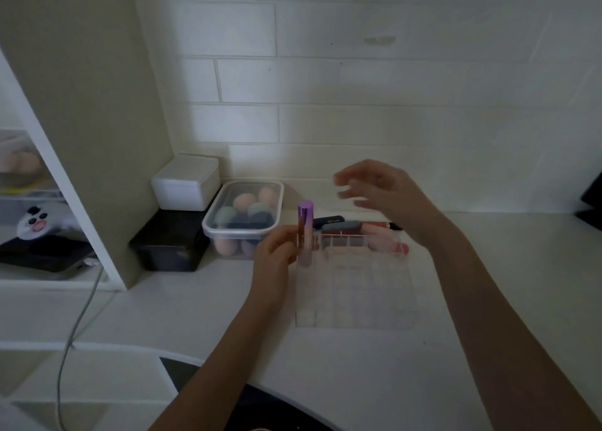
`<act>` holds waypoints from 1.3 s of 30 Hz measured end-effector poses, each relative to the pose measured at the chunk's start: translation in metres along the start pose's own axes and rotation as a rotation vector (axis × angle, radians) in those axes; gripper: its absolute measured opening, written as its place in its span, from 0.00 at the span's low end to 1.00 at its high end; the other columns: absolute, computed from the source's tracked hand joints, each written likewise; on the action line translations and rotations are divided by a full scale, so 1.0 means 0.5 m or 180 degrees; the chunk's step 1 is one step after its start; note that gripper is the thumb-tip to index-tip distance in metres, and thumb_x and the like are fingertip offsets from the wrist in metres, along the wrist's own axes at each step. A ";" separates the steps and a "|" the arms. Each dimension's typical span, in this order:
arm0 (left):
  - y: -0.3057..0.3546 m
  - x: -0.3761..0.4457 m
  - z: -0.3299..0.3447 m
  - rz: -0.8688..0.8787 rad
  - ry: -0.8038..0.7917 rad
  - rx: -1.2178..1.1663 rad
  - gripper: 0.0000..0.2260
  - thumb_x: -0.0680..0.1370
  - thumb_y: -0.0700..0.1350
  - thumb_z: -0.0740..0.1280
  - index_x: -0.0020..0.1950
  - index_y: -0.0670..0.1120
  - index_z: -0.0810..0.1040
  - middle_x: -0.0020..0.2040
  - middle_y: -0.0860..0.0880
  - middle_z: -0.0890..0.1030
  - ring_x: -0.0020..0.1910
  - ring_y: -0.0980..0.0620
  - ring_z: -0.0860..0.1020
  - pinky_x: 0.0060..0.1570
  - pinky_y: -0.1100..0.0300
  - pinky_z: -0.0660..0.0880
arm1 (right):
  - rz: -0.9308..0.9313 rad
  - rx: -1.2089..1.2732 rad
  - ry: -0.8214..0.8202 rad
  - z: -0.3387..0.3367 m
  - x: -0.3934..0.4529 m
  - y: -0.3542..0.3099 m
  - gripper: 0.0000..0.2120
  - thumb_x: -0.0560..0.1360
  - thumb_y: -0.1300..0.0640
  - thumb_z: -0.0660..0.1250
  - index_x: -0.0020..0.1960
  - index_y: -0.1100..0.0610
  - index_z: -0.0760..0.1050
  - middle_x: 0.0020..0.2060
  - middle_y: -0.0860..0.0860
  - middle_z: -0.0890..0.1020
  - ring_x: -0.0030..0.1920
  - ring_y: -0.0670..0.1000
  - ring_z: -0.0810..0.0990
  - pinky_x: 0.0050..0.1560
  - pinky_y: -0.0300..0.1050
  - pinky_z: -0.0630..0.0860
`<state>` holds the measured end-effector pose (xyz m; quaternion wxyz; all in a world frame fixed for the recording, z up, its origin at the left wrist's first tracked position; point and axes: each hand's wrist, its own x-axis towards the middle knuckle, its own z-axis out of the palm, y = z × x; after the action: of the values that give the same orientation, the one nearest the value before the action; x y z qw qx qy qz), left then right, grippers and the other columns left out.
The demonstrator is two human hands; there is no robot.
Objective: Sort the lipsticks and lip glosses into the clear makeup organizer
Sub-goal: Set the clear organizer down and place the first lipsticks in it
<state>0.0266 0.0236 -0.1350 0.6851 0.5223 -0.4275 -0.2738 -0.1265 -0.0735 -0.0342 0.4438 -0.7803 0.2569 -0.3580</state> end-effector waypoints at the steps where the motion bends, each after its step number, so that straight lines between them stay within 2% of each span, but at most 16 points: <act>1: -0.001 0.001 -0.001 0.0000 0.0009 0.0031 0.17 0.65 0.38 0.57 0.48 0.39 0.81 0.47 0.38 0.82 0.51 0.38 0.79 0.52 0.45 0.75 | 0.0086 0.0009 0.0336 -0.020 0.003 0.018 0.05 0.77 0.62 0.64 0.51 0.57 0.78 0.49 0.54 0.83 0.46 0.51 0.83 0.48 0.42 0.76; 3: 0.000 0.000 -0.001 0.0012 0.0008 -0.0003 0.16 0.65 0.37 0.57 0.47 0.41 0.82 0.46 0.39 0.83 0.50 0.39 0.80 0.52 0.47 0.76 | 0.0261 -0.0516 0.0821 -0.065 0.005 0.067 0.04 0.74 0.62 0.68 0.47 0.54 0.78 0.42 0.52 0.83 0.40 0.50 0.81 0.42 0.38 0.74; 4: 0.001 0.000 0.001 0.0019 -0.0001 -0.0050 0.16 0.66 0.37 0.57 0.45 0.43 0.82 0.45 0.41 0.84 0.50 0.40 0.81 0.52 0.48 0.76 | 0.0447 -0.0972 0.0817 -0.085 0.002 0.094 0.05 0.73 0.62 0.70 0.45 0.53 0.79 0.38 0.51 0.82 0.38 0.49 0.79 0.40 0.38 0.72; 6: 0.003 -0.001 0.003 0.0057 -0.0003 -0.0087 0.15 0.67 0.37 0.57 0.44 0.43 0.82 0.43 0.42 0.84 0.48 0.43 0.82 0.50 0.51 0.78 | 0.1002 -0.1611 0.0431 -0.112 -0.009 0.137 0.06 0.70 0.63 0.72 0.41 0.53 0.79 0.32 0.49 0.79 0.35 0.49 0.76 0.36 0.40 0.70; 8: 0.002 -0.002 0.005 0.0130 0.0005 0.0000 0.14 0.68 0.38 0.57 0.44 0.41 0.81 0.43 0.42 0.84 0.47 0.46 0.82 0.48 0.57 0.78 | 0.1292 -0.1780 0.0095 -0.116 -0.016 0.163 0.07 0.68 0.65 0.73 0.42 0.55 0.78 0.31 0.48 0.77 0.34 0.50 0.75 0.33 0.36 0.68; 11: 0.000 -0.002 0.006 0.0158 0.0014 0.0074 0.14 0.69 0.39 0.56 0.43 0.41 0.81 0.43 0.41 0.84 0.47 0.46 0.81 0.46 0.58 0.77 | 0.1158 -0.1874 0.0280 -0.098 -0.008 0.183 0.05 0.70 0.62 0.72 0.46 0.58 0.79 0.33 0.49 0.75 0.34 0.48 0.74 0.30 0.28 0.67; 12: 0.000 -0.003 0.006 0.0155 0.0023 0.0081 0.13 0.69 0.39 0.56 0.43 0.40 0.81 0.43 0.40 0.83 0.47 0.44 0.81 0.46 0.58 0.77 | 0.1140 -0.1894 0.0368 -0.089 -0.004 0.189 0.06 0.71 0.60 0.71 0.47 0.59 0.79 0.36 0.49 0.75 0.35 0.48 0.74 0.31 0.29 0.67; 15: 0.002 -0.003 0.007 0.0151 0.0038 0.0100 0.13 0.68 0.38 0.57 0.43 0.38 0.80 0.43 0.38 0.83 0.46 0.43 0.80 0.43 0.64 0.77 | 0.1281 -0.1830 0.0434 -0.073 0.004 0.201 0.09 0.73 0.57 0.70 0.51 0.60 0.79 0.44 0.52 0.76 0.44 0.50 0.74 0.38 0.39 0.68; 18: 0.002 -0.004 0.007 0.0165 0.0028 0.0143 0.13 0.68 0.38 0.56 0.42 0.39 0.80 0.42 0.40 0.83 0.45 0.46 0.81 0.43 0.63 0.78 | 0.1271 -0.1729 0.0490 -0.072 0.005 0.206 0.10 0.72 0.56 0.71 0.51 0.60 0.79 0.44 0.53 0.77 0.44 0.51 0.74 0.34 0.37 0.68; 20: 0.003 -0.005 0.007 0.0185 0.0044 0.0145 0.13 0.69 0.39 0.56 0.42 0.40 0.80 0.42 0.41 0.83 0.45 0.47 0.81 0.44 0.62 0.78 | 0.1025 -0.1647 0.0613 -0.065 0.008 0.204 0.10 0.72 0.56 0.71 0.51 0.58 0.79 0.44 0.54 0.78 0.43 0.51 0.75 0.35 0.37 0.68; 23: 0.008 -0.005 0.008 0.0180 0.0085 0.0164 0.13 0.70 0.39 0.56 0.42 0.40 0.80 0.41 0.41 0.83 0.43 0.50 0.81 0.42 0.64 0.78 | 0.0422 -0.1579 0.0444 -0.040 0.025 0.201 0.07 0.74 0.58 0.67 0.52 0.54 0.79 0.49 0.53 0.81 0.46 0.50 0.77 0.45 0.41 0.70; 26: 0.008 -0.006 0.007 0.0147 0.0179 0.0197 0.14 0.74 0.35 0.55 0.42 0.41 0.81 0.39 0.48 0.85 0.41 0.55 0.82 0.39 0.67 0.77 | 0.0330 -0.1910 0.0085 -0.019 0.049 0.212 0.12 0.77 0.58 0.61 0.56 0.49 0.78 0.55 0.50 0.82 0.57 0.52 0.78 0.56 0.46 0.73; 30: 0.011 -0.008 0.008 0.0176 0.0271 0.0281 0.14 0.71 0.40 0.55 0.39 0.47 0.81 0.38 0.50 0.85 0.42 0.48 0.81 0.42 0.56 0.78 | 0.0595 -0.2545 -0.0141 -0.009 0.064 0.230 0.13 0.76 0.54 0.63 0.59 0.47 0.78 0.59 0.49 0.81 0.63 0.53 0.75 0.63 0.53 0.71; 34: 0.005 -0.003 0.013 0.0131 0.0383 0.0403 0.14 0.70 0.40 0.55 0.38 0.44 0.81 0.39 0.44 0.84 0.44 0.40 0.79 0.47 0.43 0.77 | 0.0436 -0.2818 -0.0162 -0.008 0.074 0.233 0.13 0.75 0.57 0.64 0.58 0.48 0.79 0.58 0.50 0.81 0.62 0.54 0.73 0.60 0.51 0.72; 39: 0.011 -0.004 0.014 0.0147 0.0352 0.0430 0.15 0.70 0.40 0.55 0.36 0.47 0.81 0.39 0.44 0.83 0.43 0.41 0.80 0.46 0.44 0.77 | 0.0638 -0.2814 -0.0272 -0.014 0.079 0.236 0.11 0.75 0.51 0.66 0.56 0.50 0.79 0.55 0.54 0.79 0.60 0.56 0.74 0.58 0.51 0.72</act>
<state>0.0191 0.0236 -0.1299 0.6770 0.5717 -0.4184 -0.1992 -0.1174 -0.1613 -0.1220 0.1107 -0.8802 0.4408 -0.1368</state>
